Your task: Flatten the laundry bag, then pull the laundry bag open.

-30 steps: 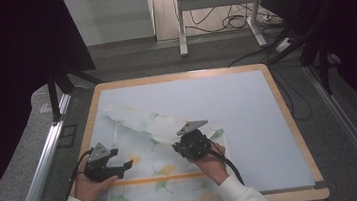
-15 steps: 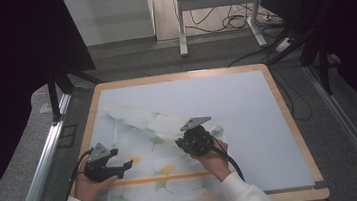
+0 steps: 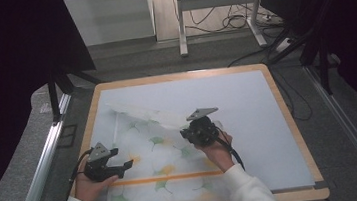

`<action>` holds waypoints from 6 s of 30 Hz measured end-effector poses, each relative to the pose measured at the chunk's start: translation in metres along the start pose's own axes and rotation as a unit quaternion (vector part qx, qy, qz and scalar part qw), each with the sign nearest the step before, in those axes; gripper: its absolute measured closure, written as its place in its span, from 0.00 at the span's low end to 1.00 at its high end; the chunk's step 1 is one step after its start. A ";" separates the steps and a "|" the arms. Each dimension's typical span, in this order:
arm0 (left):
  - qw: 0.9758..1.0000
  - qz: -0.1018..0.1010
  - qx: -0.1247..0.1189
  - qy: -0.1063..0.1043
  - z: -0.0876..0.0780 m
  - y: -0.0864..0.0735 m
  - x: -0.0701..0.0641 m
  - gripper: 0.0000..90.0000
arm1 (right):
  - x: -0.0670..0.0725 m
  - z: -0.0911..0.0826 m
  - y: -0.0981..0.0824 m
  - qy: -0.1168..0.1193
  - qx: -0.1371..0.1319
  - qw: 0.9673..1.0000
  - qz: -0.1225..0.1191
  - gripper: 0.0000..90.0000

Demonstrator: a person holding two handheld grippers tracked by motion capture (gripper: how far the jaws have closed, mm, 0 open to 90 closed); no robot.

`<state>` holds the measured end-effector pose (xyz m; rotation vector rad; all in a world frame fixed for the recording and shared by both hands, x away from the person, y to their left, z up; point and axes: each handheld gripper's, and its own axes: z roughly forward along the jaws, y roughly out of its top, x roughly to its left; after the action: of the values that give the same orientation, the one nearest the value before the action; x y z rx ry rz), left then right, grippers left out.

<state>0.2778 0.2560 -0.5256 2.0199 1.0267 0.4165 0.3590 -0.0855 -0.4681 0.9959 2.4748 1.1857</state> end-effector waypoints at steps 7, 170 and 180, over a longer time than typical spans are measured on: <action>1.000 0.003 0.001 -0.002 0.000 -0.001 0.000 0.26 | -0.012 -0.001 0.009 -0.012 0.001 1.000 0.007 0.96; 0.993 0.088 -0.003 -0.075 0.046 0.057 -0.078 0.28 | -0.034 -0.124 -0.137 0.008 0.007 0.997 0.073 0.98; 0.988 0.122 0.002 -0.099 0.058 0.068 -0.108 0.28 | -0.022 -0.127 -0.145 0.020 0.013 0.998 0.064 0.98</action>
<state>0.2810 0.1179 -0.5001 2.1509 0.6623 0.3313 0.2467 -0.2413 -0.4970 1.1649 2.4948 1.2256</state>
